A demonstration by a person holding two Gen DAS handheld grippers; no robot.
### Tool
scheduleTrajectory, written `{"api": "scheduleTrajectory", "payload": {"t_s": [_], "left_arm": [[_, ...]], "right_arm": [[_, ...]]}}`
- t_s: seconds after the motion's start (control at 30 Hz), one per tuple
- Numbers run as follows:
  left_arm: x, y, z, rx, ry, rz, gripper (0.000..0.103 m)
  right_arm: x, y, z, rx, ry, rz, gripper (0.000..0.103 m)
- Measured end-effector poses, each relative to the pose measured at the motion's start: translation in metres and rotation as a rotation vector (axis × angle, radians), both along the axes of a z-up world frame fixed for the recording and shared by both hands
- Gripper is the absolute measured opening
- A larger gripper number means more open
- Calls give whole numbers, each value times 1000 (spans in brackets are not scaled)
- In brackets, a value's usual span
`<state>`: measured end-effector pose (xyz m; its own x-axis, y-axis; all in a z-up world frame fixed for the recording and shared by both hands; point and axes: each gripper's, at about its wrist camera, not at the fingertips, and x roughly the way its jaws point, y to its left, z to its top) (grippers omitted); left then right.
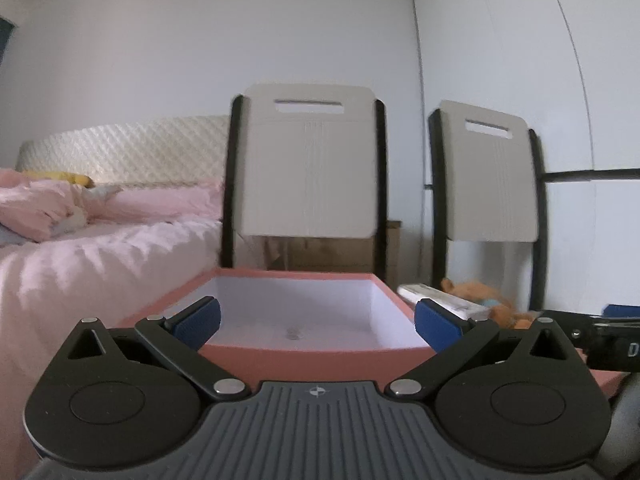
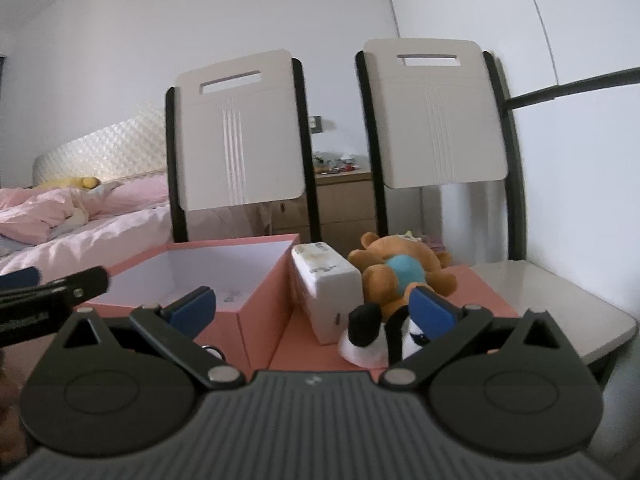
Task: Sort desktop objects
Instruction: 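Move the right tool toward the plush toys beside the pink box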
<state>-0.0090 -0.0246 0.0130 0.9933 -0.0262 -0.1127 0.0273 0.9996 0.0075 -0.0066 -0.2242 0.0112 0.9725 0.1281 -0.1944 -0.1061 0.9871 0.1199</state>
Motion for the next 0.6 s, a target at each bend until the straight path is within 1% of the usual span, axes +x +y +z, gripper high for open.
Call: {"api": "scheduleTrajectory", "payload": {"t_s": [0.13, 0.27, 0.33, 0.4, 0.47, 0.5, 0.6], "left_arm": [[-7, -11, 5, 29, -4, 31, 103], [-15, -14, 13, 13, -2, 39, 103], [-15, -14, 14, -3, 20, 54, 103], [-15, -14, 16, -20, 57, 41, 103], [-15, -16, 19, -11, 108, -2, 103], [-19, -18, 22, 0, 113, -9, 103], [-29, -25, 28, 37, 78, 6, 103]], "right_arm": [[0, -9, -3, 35, 11, 3, 103], [0, -22, 0, 92, 22, 24, 103], [0, -29, 3, 121, 20, 37, 103], [1, -37, 6, 150, 26, 36, 103], [1, -43, 10, 138, 27, 20, 103], [0, -46, 13, 126, 26, 13, 103], [-5, -52, 22, 80, 23, -2, 103]]}}
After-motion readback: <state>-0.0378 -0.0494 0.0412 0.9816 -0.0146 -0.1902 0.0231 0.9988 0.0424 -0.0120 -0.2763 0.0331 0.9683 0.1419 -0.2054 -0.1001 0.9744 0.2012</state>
